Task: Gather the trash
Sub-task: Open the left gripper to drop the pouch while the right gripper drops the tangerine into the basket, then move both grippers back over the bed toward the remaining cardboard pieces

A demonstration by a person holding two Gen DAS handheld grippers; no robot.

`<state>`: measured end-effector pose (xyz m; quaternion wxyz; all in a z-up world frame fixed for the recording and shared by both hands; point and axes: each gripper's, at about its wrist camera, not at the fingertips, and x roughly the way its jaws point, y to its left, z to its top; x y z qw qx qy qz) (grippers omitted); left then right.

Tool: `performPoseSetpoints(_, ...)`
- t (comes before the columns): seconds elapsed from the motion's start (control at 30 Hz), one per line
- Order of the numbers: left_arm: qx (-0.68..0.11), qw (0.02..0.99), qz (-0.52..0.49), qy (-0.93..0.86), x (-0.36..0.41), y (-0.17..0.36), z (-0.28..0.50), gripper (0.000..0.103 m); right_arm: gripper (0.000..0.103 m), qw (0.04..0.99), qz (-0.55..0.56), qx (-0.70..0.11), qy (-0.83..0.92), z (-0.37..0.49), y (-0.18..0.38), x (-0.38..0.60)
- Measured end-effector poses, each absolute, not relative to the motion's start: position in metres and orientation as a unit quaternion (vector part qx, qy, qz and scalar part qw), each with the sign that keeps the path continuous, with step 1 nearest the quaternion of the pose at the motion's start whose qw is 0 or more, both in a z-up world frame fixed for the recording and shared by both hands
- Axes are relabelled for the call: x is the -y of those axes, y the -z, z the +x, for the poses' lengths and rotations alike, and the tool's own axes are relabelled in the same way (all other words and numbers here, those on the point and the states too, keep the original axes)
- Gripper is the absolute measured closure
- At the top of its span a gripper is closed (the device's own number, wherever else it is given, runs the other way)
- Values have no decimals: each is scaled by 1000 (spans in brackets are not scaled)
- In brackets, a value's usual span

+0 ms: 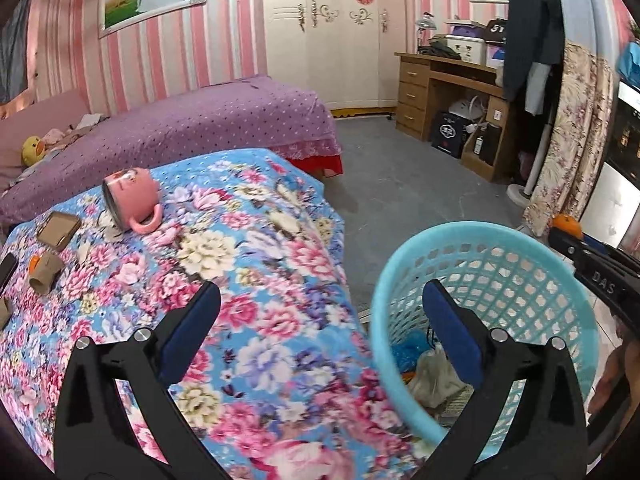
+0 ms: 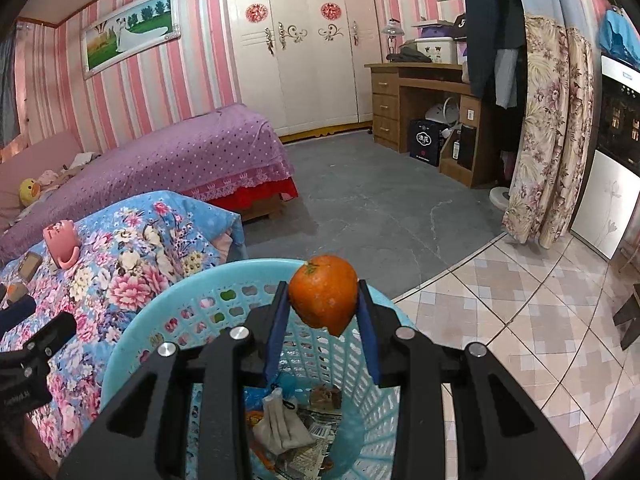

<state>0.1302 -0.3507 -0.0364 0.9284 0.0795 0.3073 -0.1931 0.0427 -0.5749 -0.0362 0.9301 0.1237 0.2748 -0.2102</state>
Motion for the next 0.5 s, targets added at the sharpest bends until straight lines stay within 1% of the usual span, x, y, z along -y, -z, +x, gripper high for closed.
performPoseSetpoints(0.1, -312, 928, 72, 189, 342, 37, 133, 5, 68, 931, 115, -277, 206, 43, 35, 570)
performPoseSetpoints(0.13, -312, 929, 71, 188, 339, 36, 134, 5, 61, 931, 111, -282, 205, 44, 35, 568)
performPoseSetpoints(0.17, -310, 929, 72, 187, 337, 35, 134, 5, 47, 930, 110, -283, 205, 45, 35, 567)
performPoseSetpoints(0.2, -306, 931, 74, 184, 334, 34, 134, 5, 38, 931, 109, -282, 206, 45, 35, 566)
performPoseSetpoints(0.23, -303, 933, 74, 181, 330, 32, 134, 5, 24, 931, 109, -279, 207, 44, 35, 565)
performPoseSetpoints(0.27, -302, 933, 74, 180, 328, 31, 134, 5, 19, 931, 107, -276, 211, 45, 34, 563)
performPoseSetpoints(0.3, -302, 934, 72, 179, 324, 29, 134, 5, 18, 931, 106, -277, 215, 45, 33, 562)
performPoseSetpoints(0.37, -303, 934, 69, 176, 315, 28, 136, 5, 8, 928, 107, -282, 218, 49, 34, 560)
performPoseSetpoints(0.5, -301, 937, 69, 166, 295, 22, 138, 5, 6, 921, 84, -301, 230, 58, 35, 550)
